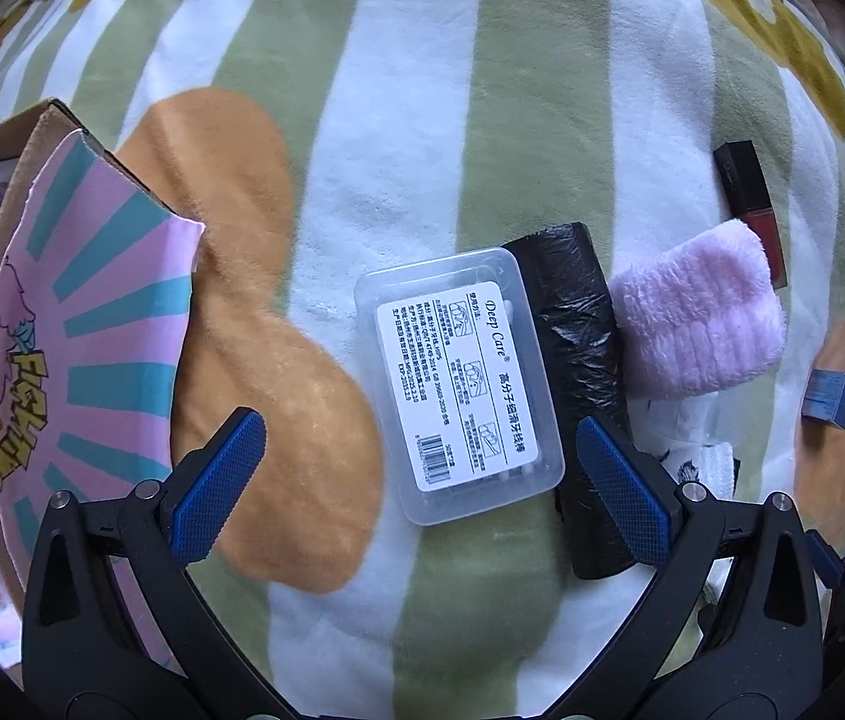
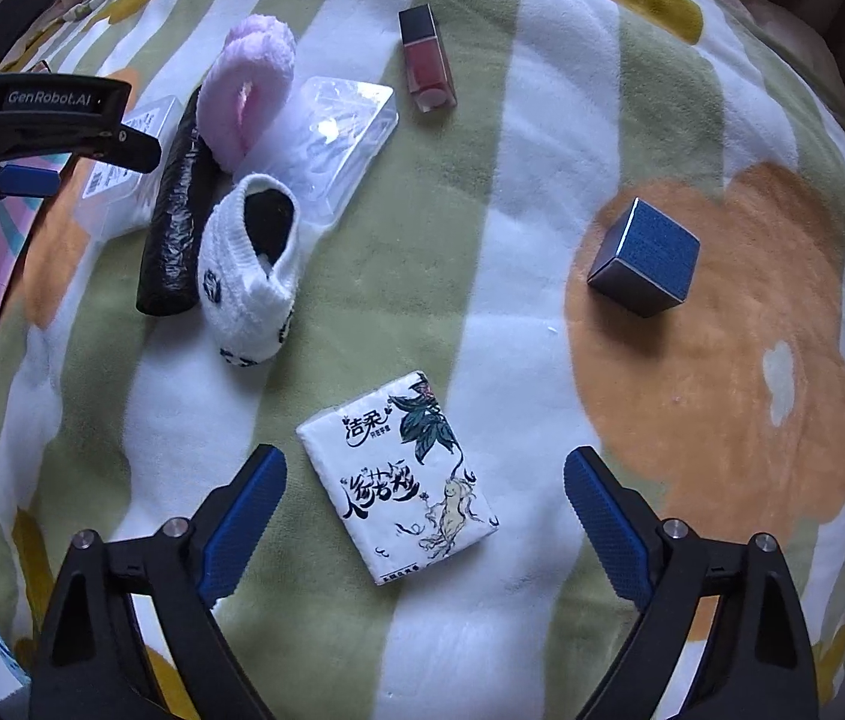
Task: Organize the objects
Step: 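Grasp the clear plastic case with left tool while right tool grasps the white tissue pack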
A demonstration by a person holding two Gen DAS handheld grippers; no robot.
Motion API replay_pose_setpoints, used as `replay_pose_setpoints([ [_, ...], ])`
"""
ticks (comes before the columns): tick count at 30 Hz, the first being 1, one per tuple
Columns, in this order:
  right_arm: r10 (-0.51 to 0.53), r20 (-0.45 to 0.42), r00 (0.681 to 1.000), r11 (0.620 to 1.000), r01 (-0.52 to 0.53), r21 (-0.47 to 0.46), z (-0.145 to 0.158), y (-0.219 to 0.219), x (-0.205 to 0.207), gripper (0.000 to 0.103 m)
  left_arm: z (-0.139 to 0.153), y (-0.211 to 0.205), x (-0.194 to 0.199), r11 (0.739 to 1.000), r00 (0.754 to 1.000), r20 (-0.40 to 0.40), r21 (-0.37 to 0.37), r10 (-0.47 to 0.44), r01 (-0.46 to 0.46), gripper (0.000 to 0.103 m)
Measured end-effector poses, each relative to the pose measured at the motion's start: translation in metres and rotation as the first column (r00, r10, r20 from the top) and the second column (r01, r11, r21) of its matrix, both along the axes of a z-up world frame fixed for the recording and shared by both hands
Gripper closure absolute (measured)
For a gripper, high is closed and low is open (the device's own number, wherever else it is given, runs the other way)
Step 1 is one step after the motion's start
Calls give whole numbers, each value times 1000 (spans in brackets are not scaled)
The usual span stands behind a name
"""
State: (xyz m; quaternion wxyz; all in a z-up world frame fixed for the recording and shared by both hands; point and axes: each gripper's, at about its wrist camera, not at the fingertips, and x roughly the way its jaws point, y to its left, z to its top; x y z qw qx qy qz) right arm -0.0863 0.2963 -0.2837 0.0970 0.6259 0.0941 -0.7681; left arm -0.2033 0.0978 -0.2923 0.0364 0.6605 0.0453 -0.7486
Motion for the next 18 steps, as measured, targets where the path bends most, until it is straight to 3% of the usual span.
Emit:
replay_pose_setpoints([
  [6, 48, 23, 999, 999, -48, -1, -15, 2, -2, 30, -16, -11, -10, 997, 998, 47, 56, 52, -54, 5],
  [9, 73, 37, 997, 997, -72, -16, -20, 2, -2, 42, -21, -14, -15, 994, 996, 64, 91, 59, -64, 15],
  [11, 88, 39, 995, 996, -88, -20, -22, 2, -1, 50, -23, -15, -19, 992, 996, 73, 111, 51, -59, 28],
  [14, 100, 37, 994, 995, -99, -19, -24, 4, 1, 53, -25, -16, -25, 991, 995, 97, 129, 34, -47, 42],
  [18, 100, 37, 994, 995, -99, -24, -26, 11, 3, 55, -28, -16, -31, 993, 995, 102, 115, 9, -21, 43],
])
